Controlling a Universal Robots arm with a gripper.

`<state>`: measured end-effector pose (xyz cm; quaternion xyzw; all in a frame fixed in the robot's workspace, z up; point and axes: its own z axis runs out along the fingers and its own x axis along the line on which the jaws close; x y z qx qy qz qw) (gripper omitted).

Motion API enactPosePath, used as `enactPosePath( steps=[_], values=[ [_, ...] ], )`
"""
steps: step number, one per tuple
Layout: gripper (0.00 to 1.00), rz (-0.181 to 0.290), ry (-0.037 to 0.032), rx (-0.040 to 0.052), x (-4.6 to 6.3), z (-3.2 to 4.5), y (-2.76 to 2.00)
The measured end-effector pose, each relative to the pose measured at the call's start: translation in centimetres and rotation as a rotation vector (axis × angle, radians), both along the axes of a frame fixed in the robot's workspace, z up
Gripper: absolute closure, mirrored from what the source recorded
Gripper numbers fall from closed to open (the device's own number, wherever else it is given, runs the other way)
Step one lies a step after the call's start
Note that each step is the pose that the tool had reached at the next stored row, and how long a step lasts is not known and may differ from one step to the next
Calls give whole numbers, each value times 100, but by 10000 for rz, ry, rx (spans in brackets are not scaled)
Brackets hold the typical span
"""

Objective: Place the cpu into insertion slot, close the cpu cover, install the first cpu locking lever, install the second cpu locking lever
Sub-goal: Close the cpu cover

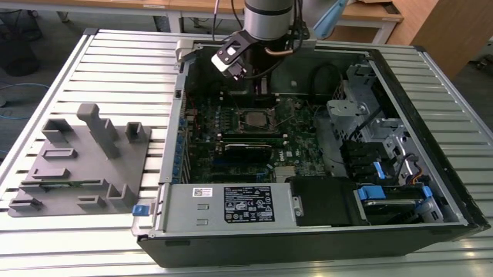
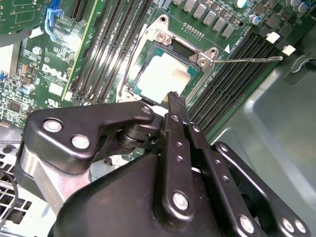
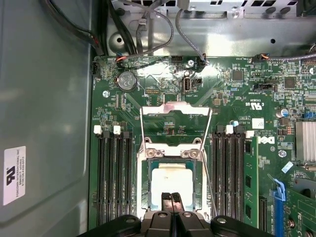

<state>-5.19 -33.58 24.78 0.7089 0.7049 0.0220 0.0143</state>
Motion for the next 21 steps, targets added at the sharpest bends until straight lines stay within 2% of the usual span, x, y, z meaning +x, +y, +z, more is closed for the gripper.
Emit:
enactPosePath(
  steps=[13,21],
  values=[
    [89,0,1,-1,0,82,0],
    [89,0,0,1,1,103,0]
  ],
)
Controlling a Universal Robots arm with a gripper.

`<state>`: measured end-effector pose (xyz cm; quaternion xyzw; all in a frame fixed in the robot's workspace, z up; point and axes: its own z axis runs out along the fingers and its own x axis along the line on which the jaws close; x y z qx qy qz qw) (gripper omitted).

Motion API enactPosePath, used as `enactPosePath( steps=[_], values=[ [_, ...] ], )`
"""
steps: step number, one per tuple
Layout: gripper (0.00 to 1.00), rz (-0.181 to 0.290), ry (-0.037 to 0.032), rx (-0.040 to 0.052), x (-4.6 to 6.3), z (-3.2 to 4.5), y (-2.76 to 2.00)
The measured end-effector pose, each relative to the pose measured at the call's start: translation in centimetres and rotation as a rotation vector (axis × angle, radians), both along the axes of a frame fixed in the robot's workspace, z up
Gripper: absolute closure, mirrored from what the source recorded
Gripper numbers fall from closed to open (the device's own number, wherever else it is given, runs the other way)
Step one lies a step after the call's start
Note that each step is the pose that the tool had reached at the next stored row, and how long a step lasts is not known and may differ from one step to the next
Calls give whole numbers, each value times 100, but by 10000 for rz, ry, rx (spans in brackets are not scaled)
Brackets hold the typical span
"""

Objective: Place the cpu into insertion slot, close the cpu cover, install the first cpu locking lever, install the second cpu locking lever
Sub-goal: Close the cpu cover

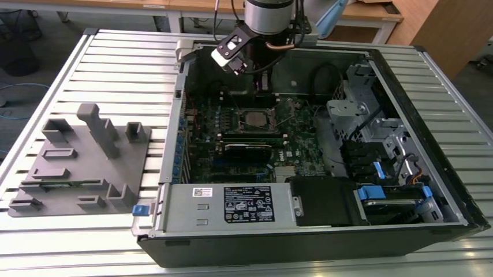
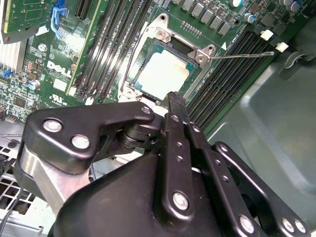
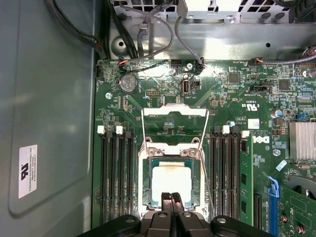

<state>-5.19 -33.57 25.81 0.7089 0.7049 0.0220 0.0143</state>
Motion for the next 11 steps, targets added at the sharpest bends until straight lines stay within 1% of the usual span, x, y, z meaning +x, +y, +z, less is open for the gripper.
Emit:
enactPosePath(
  steps=[11],
  values=[
    [89,0,0,0,0,23,0]
  ],
)
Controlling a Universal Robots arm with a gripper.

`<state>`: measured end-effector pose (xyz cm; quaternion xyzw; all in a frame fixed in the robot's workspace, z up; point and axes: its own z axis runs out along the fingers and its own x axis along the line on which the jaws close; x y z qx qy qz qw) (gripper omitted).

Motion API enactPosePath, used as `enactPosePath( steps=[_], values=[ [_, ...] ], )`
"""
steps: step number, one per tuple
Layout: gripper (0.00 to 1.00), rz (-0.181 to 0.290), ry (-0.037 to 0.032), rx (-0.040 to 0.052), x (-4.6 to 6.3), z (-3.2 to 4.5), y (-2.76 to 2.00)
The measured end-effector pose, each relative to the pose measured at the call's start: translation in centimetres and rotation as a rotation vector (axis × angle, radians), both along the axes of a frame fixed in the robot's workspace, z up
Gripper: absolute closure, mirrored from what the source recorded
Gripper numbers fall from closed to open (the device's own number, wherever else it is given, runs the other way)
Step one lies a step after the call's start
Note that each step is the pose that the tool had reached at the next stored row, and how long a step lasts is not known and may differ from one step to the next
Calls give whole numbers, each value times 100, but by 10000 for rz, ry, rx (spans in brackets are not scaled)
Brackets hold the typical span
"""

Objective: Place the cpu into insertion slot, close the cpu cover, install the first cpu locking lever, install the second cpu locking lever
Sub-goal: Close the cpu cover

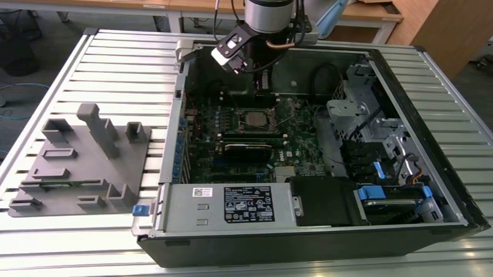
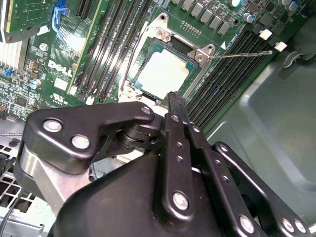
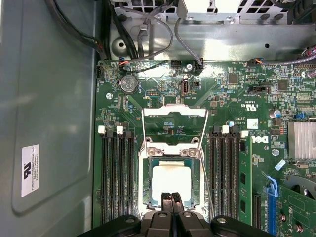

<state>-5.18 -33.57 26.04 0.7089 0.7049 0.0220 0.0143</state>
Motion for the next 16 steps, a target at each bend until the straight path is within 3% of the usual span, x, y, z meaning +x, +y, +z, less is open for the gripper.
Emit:
enactPosePath(
  steps=[16],
  values=[
    [89,0,2,-3,0,44,0]
  ],
)
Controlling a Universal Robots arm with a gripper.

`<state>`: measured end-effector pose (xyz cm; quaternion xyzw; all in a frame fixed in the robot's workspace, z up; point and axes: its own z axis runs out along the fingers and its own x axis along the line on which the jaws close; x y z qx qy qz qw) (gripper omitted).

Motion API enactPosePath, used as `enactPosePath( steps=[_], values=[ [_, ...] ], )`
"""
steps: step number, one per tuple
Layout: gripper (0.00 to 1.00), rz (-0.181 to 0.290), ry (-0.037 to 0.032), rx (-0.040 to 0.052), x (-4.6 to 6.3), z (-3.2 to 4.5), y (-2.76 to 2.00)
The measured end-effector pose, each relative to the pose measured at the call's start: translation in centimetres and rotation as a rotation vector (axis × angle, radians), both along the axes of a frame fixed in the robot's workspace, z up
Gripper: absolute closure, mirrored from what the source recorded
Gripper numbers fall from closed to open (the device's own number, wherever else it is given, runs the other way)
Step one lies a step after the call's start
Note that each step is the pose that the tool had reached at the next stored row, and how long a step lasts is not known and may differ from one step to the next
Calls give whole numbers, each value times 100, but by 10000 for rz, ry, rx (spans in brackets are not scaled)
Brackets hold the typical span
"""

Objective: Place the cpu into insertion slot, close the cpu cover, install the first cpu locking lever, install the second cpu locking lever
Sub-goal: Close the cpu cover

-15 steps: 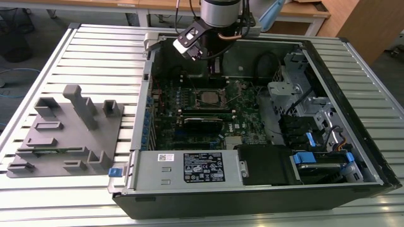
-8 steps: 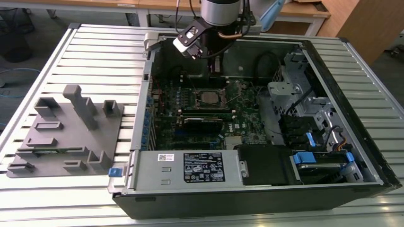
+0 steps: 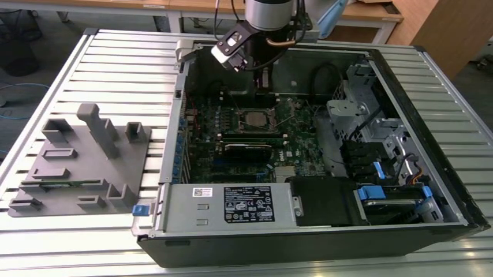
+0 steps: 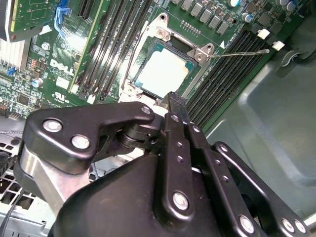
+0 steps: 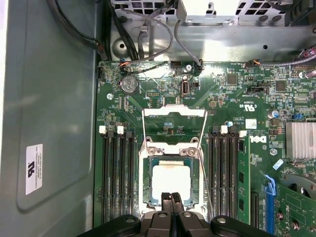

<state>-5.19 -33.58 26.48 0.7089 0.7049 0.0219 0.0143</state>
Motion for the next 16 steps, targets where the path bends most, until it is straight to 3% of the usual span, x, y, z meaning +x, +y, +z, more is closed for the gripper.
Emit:
enactPosePath(
  steps=[16],
  values=[
    [89,0,-2,3,0,57,0]
  ],
)
